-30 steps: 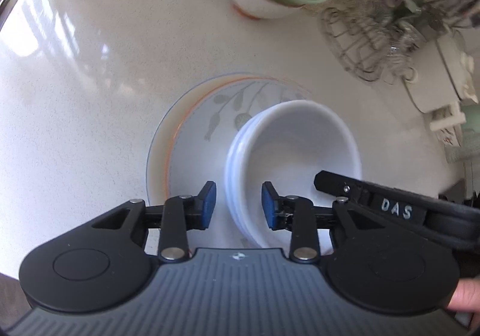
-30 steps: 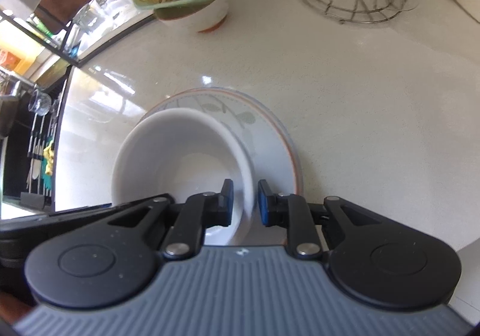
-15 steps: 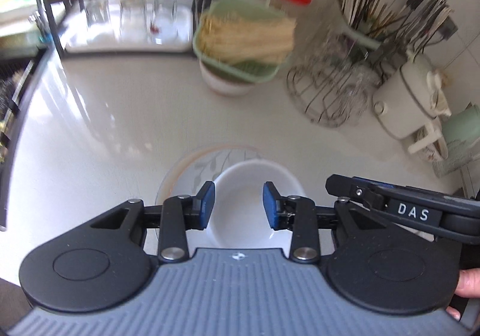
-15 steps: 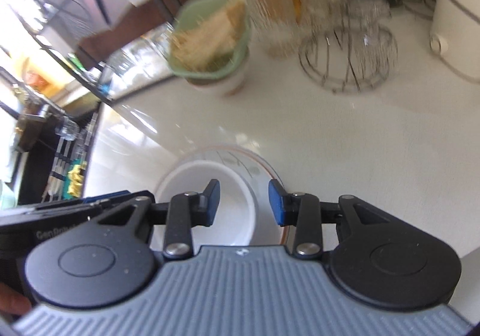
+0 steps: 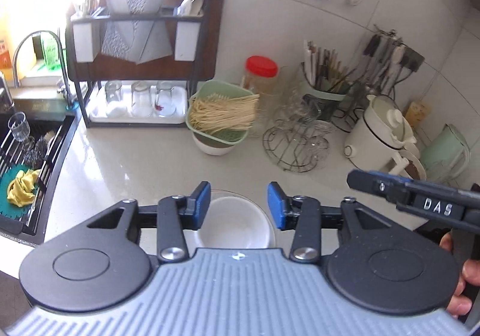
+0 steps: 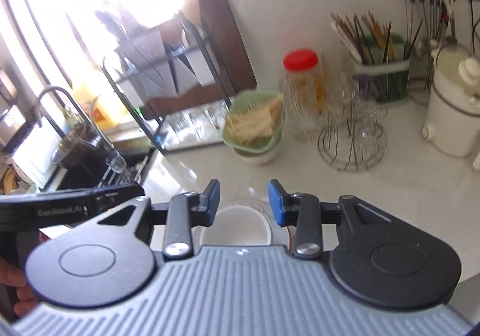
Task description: Organize plates and bowls
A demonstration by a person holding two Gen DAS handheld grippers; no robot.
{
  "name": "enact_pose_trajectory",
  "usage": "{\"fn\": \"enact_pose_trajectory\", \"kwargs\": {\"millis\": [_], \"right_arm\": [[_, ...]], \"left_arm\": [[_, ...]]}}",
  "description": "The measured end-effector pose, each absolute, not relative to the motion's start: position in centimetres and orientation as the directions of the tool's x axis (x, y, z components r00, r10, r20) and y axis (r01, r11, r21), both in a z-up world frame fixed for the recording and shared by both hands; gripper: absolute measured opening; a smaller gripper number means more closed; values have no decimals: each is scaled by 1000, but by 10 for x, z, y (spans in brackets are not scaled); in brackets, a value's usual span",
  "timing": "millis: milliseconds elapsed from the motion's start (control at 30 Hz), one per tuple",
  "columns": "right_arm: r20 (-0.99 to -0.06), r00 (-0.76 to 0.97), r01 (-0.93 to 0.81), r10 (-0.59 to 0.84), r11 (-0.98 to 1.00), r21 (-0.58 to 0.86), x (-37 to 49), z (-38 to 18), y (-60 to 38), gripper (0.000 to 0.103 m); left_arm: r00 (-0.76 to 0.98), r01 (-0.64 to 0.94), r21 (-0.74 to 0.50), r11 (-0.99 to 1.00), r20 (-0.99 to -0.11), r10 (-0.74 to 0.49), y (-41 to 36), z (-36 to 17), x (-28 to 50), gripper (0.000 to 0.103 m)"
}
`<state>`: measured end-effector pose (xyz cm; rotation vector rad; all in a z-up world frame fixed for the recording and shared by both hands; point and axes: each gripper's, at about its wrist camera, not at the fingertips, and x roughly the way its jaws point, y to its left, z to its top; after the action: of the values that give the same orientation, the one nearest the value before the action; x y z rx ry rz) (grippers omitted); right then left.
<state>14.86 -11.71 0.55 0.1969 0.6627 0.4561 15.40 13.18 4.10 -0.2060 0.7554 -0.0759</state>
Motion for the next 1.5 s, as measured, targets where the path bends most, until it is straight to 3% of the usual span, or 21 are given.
{"fn": "enact_pose_trajectory", "kwargs": {"millis": [433, 600, 667, 867, 967, 1267, 1500], "right_arm": [[-497, 753, -361, 431, 902, 236, 68, -3, -144, 39], [-458, 779, -366, 428, 904, 222, 37, -10, -153, 67], [-453, 782, -353, 428, 903, 244, 28, -14, -158, 78], [-439, 790, -349, 429, 902, 255, -1, -27, -168, 81], [-435, 787, -364, 437, 899, 244, -11, -32, -168, 89], [-449, 796, -332, 405, 913, 236, -25, -44, -180, 90], [-455, 792, -335, 406, 913, 232, -33, -43, -186, 90]], "left_arm": [[777, -30, -182, 983, -623, -91, 101, 42, 68, 82], [787, -61, -167, 984, -615, -56, 94, 39, 36, 96], [779, -65, -171, 983, -625, -57, 93, 35, 24, 97], [767, -102, -147, 984, -641, -16, 85, 24, -7, 100], [761, -113, -142, 983, -648, -6, 82, 17, -19, 100], [752, -143, -117, 983, -658, 31, 74, 6, -42, 101], [749, -110, -142, 984, -663, -12, 66, 11, -43, 101]]}}
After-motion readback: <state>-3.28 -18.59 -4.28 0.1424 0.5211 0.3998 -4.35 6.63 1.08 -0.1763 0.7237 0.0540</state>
